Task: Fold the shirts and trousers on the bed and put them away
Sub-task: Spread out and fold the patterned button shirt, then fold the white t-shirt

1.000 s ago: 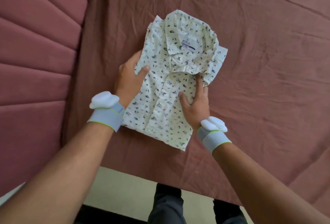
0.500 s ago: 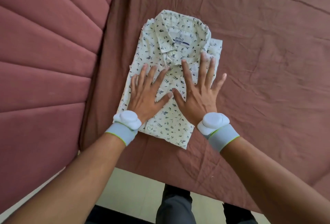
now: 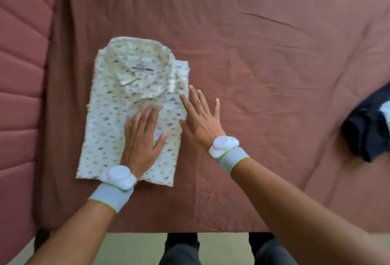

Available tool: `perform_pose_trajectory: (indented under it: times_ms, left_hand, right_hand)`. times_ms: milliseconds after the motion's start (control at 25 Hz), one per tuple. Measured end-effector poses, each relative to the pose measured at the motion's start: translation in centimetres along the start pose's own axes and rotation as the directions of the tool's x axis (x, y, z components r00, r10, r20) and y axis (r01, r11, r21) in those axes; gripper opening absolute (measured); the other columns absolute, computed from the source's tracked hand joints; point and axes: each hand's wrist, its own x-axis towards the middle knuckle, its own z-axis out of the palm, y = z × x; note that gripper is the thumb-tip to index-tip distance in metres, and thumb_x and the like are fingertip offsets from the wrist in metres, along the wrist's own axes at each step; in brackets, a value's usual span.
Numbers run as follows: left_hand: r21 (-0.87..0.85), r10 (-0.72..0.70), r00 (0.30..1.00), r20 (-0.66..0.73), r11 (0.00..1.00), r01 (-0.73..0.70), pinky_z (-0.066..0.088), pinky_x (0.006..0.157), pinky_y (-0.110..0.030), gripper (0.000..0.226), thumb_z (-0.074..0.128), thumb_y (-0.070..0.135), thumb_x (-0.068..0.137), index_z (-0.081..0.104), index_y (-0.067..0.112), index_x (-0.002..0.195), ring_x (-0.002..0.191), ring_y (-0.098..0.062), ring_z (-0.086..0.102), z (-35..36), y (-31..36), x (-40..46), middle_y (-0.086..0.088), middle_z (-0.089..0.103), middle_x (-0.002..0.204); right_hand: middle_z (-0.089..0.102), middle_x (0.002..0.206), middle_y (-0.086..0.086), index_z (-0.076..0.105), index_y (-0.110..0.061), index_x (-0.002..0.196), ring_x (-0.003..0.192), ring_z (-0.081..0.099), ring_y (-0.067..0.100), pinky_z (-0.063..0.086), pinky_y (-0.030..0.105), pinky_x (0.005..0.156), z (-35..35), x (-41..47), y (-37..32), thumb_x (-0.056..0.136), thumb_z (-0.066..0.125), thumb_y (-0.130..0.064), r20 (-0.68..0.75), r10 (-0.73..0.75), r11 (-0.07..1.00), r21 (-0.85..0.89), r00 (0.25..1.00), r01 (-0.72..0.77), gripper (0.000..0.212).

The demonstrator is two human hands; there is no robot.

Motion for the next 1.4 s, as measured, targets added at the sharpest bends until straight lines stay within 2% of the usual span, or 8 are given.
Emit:
perform_pose_trajectory:
  times_ms: [200, 480, 640, 800, 920, 1000, 1120, 1400]
  left_hand:
    - [-0.11, 0.207, 0.944, 0.259, 0.977, -0.184, 0.028, 0.115, -0.046, 0.064, 0.038, 0.049, 0.094, 0.037, 0.017, 0.149, 0.144, -0.022, 0.03, 8.3, 13.9, 4.4, -0.007, 0.041, 0.151]
    - [-0.014, 0.107, 0.862, 0.496, 0.993, -0.116, 0.013, 0.118, -0.048, 0.07, 0.03, 0.058, 0.091, 0.033, 0.02, 0.149, 0.149, -0.02, 0.011, 18.9, 30.5, 6.7, 0.0, 0.032, 0.155]
    - [-0.219, 0.147, 0.856, 0.496, 0.975, -0.041, 0.027, 0.114, -0.046, 0.062, 0.045, 0.052, 0.096, 0.037, 0.017, 0.146, 0.14, -0.021, 0.027, 22.9, 40.3, 9.6, -0.001, 0.044, 0.146]
    - [-0.497, -0.018, 0.836, 0.548, 0.796, 0.344, 0.036, 0.11, -0.036, 0.064, 0.051, 0.055, 0.093, 0.038, 0.021, 0.146, 0.128, -0.02, 0.046, 25.5, 48.5, 14.5, -0.001, 0.053, 0.135]
    - [-0.485, -0.005, 0.912, 0.41, 0.846, 0.223, 0.034, 0.108, -0.031, 0.062, 0.057, 0.049, 0.093, 0.04, 0.018, 0.143, 0.129, -0.02, 0.043, 26.6, 52.6, 16.9, -0.003, 0.052, 0.138]
    - [-0.473, 0.088, 0.951, 0.297, 0.879, 0.066, 0.034, 0.107, -0.03, 0.058, 0.059, 0.042, 0.093, 0.042, 0.016, 0.142, 0.13, -0.019, 0.042, 26.9, 54.8, 18.3, -0.002, 0.051, 0.139]
    - [-0.5, 0.289, 0.918, 0.272, 0.857, -0.122, 0.037, 0.109, -0.036, 0.062, 0.06, 0.046, 0.088, 0.045, 0.016, 0.14, 0.129, -0.019, 0.044, 28.3, 59.1, 20.1, -0.001, 0.053, 0.138]
    - [-0.505, 0.185, 0.91, 0.371, 0.863, 0.031, 0.039, 0.105, -0.046, 0.069, 0.061, 0.038, 0.09, 0.029, 0.018, 0.148, 0.129, -0.029, 0.047, 31.5, 69.3, 24.2, -0.006, 0.049, 0.143]
  right_hand:
    - [-0.008, 0.163, -0.003, 0.003, -0.027, 0.155, 0.149, -0.008, 0.019, 0.002, 0.065, 0.113, -2.2, -7.2, 12.8, 0.096, 0.045, -0.045, -0.002, 0.35, 0.937, -0.002, 0.937, -0.35, 0.075]
    - [-0.005, 0.163, 0.0, 0.006, -0.025, 0.155, 0.149, 0.001, 0.024, 0.013, 0.064, 0.111, -5.7, -17.4, 29.2, 0.095, 0.045, -0.047, -0.019, 0.664, 0.748, 0.013, 0.748, -0.664, 0.074]
    - [0.03, 0.154, 0.004, 0.023, -0.018, 0.152, 0.13, 0.036, 0.028, 0.04, 0.051, 0.094, -8.3, -22.7, 35.9, 0.092, 0.052, -0.033, -0.14, 0.541, 0.827, -0.093, 0.83, -0.555, 0.068]
    - [0.059, 0.108, 0.007, 0.059, -0.011, 0.118, 0.093, 0.054, 0.029, 0.042, 0.039, 0.067, -9.8, -25.4, 39.9, 0.08, 0.054, -0.021, -0.395, 0.313, 0.921, -0.095, 0.864, -0.378, 0.04]
    - [0.058, 0.093, 0.006, 0.064, -0.011, 0.099, 0.081, 0.052, 0.028, 0.037, 0.039, 0.066, -12.2, -26.6, 42.4, 0.081, 0.06, -0.019, -0.534, 0.248, 0.948, -0.039, 0.809, -0.316, 0.02]
    - [0.058, 0.1, 0.006, 0.063, -0.012, 0.1, 0.091, 0.052, 0.027, 0.039, 0.039, 0.074, -14.3, -27.1, 44.5, 0.081, 0.062, -0.022, -0.591, 0.347, 0.921, 0.068, 0.728, -0.384, 0.022]
    - [0.052, 0.128, 0.01, 0.057, -0.012, 0.117, 0.116, 0.049, 0.029, 0.041, 0.044, 0.088, -17.2, -27.7, 48.9, 0.076, 0.063, -0.025, -0.614, 0.507, 0.818, 0.122, 0.605, -0.562, 0.043]
    - [0.027, 0.153, 0.011, 0.04, -0.013, 0.14, 0.131, 0.036, 0.032, 0.045, 0.047, 0.091, -21.0, -29.3, 56.5, 0.081, 0.062, -0.026, -0.544, 0.73, 0.648, 0.36, 0.413, -0.671, 0.064]
